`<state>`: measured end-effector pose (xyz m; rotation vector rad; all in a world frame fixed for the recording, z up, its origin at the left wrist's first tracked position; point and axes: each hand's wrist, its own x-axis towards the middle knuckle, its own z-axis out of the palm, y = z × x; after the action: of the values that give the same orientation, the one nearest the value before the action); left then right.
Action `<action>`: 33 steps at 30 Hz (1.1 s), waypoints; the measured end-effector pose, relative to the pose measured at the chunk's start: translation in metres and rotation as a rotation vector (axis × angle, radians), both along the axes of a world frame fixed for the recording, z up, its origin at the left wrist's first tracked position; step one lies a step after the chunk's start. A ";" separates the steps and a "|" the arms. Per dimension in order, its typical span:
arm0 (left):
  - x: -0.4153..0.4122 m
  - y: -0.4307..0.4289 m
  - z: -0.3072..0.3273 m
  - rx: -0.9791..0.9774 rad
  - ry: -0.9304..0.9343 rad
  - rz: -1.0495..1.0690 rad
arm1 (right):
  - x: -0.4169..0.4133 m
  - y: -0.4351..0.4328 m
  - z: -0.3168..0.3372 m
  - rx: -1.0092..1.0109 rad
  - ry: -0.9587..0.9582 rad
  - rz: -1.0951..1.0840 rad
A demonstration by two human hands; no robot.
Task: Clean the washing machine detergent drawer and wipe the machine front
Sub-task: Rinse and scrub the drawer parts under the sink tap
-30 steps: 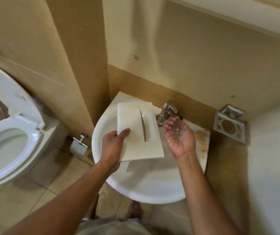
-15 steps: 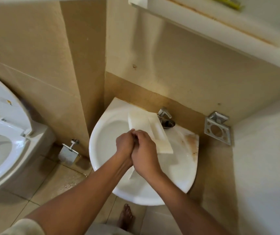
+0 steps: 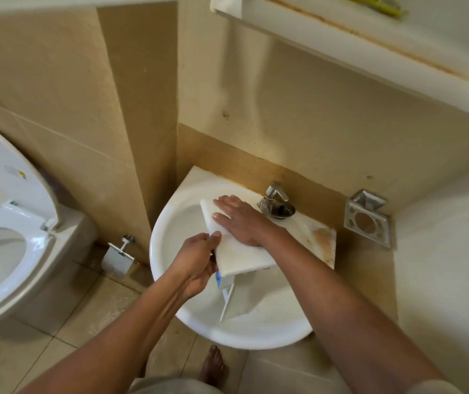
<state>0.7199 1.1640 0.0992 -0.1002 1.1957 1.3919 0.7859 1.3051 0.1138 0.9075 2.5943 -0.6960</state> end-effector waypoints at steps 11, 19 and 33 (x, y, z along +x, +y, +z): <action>-0.013 -0.043 -0.035 0.106 -0.247 0.087 | 0.050 -0.014 0.010 -0.404 0.335 -0.608; -0.033 -0.050 -0.039 0.023 -0.269 0.036 | 0.040 -0.017 0.040 -0.151 0.123 -0.172; -0.014 -0.022 -0.054 -0.271 -0.065 -0.417 | 0.140 -0.019 -0.001 -0.021 0.133 0.010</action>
<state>0.7058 1.1425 0.0452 -0.0796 1.2613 0.8555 0.9257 1.2856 0.1124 0.8691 2.6995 -0.8046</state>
